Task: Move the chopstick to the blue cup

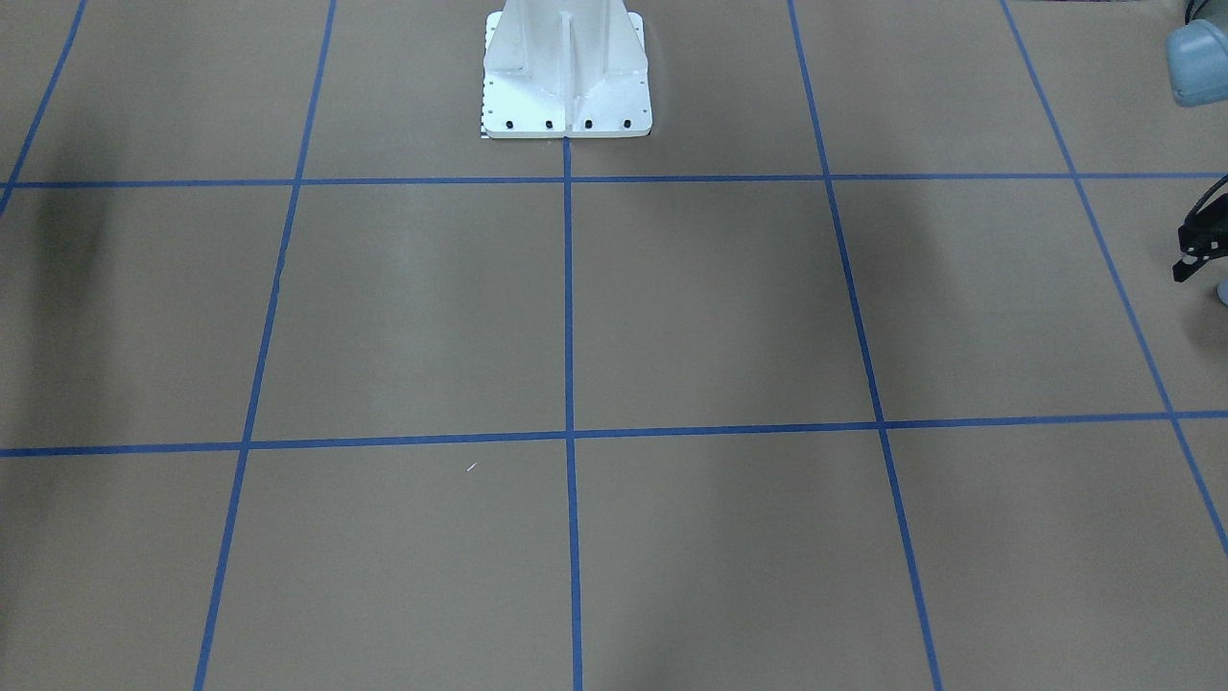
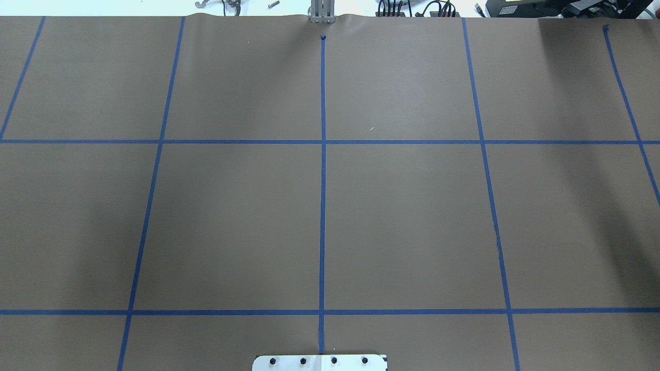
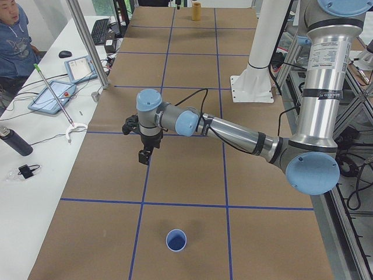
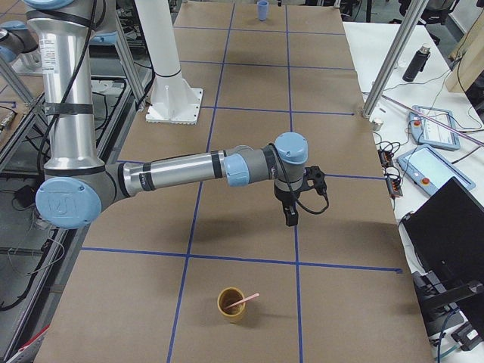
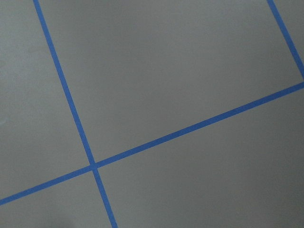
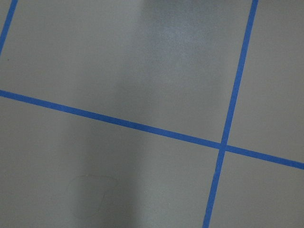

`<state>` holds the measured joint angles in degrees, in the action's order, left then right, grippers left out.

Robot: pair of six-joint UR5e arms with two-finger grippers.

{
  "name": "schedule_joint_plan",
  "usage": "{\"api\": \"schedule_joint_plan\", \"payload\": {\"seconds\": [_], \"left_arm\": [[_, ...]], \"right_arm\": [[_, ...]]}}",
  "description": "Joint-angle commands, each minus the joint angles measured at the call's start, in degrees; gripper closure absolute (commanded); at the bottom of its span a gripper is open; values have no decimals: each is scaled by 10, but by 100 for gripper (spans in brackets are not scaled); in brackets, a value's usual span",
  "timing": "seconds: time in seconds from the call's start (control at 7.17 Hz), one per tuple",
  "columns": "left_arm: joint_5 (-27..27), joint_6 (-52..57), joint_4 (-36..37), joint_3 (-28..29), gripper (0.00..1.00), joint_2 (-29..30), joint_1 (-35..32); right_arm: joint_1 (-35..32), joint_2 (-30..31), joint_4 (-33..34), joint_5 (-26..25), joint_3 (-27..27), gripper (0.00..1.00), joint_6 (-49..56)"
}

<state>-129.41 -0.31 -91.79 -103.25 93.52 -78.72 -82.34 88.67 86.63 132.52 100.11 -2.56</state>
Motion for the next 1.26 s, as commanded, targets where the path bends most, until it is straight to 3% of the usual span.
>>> {"api": "schedule_joint_plan", "payload": {"seconds": [0.0,0.42,0.56,0.7,0.98,1.12], "left_arm": [[-1,-14,-26,1,2,-18,1],[-1,-10,-24,28,2,-21,1],[-1,64,-25,65,2,-21,-7],[-4,135,-23,125,2,-7,-59],[-55,236,-25,252,2,20,-119],[-85,204,-33,285,2,19,-118]], "right_arm": [[1,-1,-3,0,-2,0,-5],[2,4,-13,10,4,0,0],[3,11,-49,12,-5,0,3],[2,23,-98,14,-17,0,-3],[3,22,-104,30,-16,0,-9],[3,22,-105,45,-17,0,-9]]}}
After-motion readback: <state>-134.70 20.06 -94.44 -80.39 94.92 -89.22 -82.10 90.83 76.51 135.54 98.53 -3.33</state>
